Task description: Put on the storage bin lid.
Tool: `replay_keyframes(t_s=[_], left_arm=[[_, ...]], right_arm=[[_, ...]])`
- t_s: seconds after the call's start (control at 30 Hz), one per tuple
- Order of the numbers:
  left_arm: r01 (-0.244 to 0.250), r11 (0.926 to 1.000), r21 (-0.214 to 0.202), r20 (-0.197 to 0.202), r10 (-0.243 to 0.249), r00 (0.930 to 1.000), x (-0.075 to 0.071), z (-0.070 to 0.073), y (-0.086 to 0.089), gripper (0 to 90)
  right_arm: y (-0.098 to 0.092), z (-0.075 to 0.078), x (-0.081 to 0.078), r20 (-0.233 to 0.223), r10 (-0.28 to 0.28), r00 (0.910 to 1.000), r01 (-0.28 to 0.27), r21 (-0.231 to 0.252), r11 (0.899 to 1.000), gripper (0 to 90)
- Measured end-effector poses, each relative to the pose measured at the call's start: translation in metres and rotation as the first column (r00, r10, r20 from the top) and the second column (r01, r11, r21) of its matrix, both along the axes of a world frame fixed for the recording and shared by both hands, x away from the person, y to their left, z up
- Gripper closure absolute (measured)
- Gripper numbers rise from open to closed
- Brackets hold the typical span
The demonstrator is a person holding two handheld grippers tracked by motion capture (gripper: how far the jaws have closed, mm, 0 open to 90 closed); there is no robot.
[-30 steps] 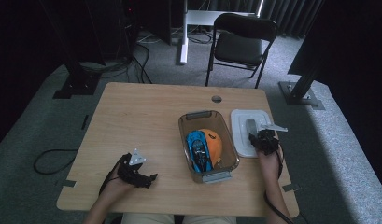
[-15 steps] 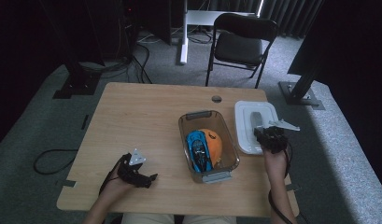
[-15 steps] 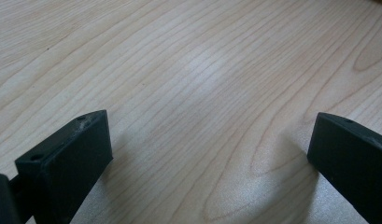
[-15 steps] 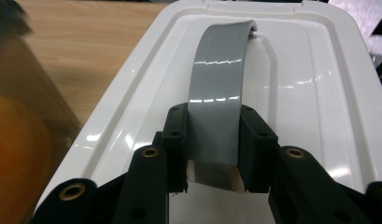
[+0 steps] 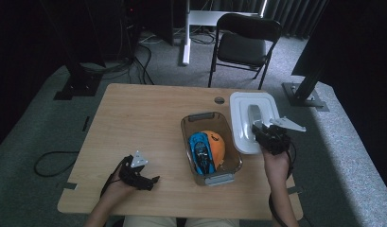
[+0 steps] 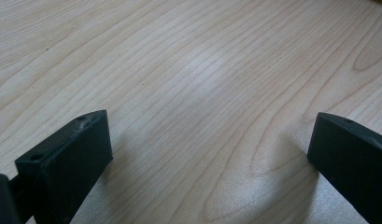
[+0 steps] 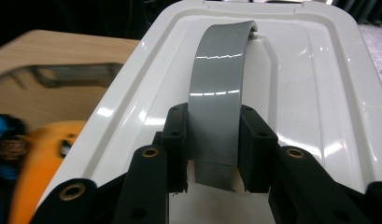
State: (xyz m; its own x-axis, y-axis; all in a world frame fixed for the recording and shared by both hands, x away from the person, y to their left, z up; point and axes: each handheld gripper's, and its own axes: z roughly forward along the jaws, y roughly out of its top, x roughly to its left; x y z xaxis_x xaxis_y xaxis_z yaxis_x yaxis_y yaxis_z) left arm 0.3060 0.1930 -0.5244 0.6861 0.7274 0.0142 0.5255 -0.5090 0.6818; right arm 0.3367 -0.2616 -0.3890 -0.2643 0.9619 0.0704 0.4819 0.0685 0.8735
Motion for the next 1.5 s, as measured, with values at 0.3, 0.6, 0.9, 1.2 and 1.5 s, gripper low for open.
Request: replay_keyframes(t_s=[0.3,0.6,0.9,1.2,1.5], left_arm=[[0.0,1.0,0.0,-0.001,0.0,1.0,0.0,0.0,0.0,0.4],[0.002,1.0,0.003,-0.002,-0.002,1.0,0.0,0.0,0.0,0.4],[0.0,1.0,0.002,-0.002,0.0,1.0,0.0,0.0,0.0,0.4],[0.0,1.0,0.001,-0.002,0.0,1.0,0.0,0.0,0.0,0.4],[-0.001,1.0,0.001,-0.002,0.001,1.0,-0.001,0.0,-0.001,0.4]], right_arm=[[0.028,0.008,-0.022,0.014,0.066,0.9977,-0.067,0.037,0.997,67.7],[0.056,0.003,-0.032,-0.004,0.137,0.9906,-0.136,0.05,0.989,67.7],[0.095,-0.003,-0.041,-0.034,0.223,0.9743,-0.221,0.052,0.974,67.7],[0.121,-0.013,-0.048,-0.064,0.254,0.9652,-0.251,0.04,0.967,67.8],[0.121,-0.015,-0.049,-0.072,0.262,0.9625,-0.26,0.033,0.965,67.4]])
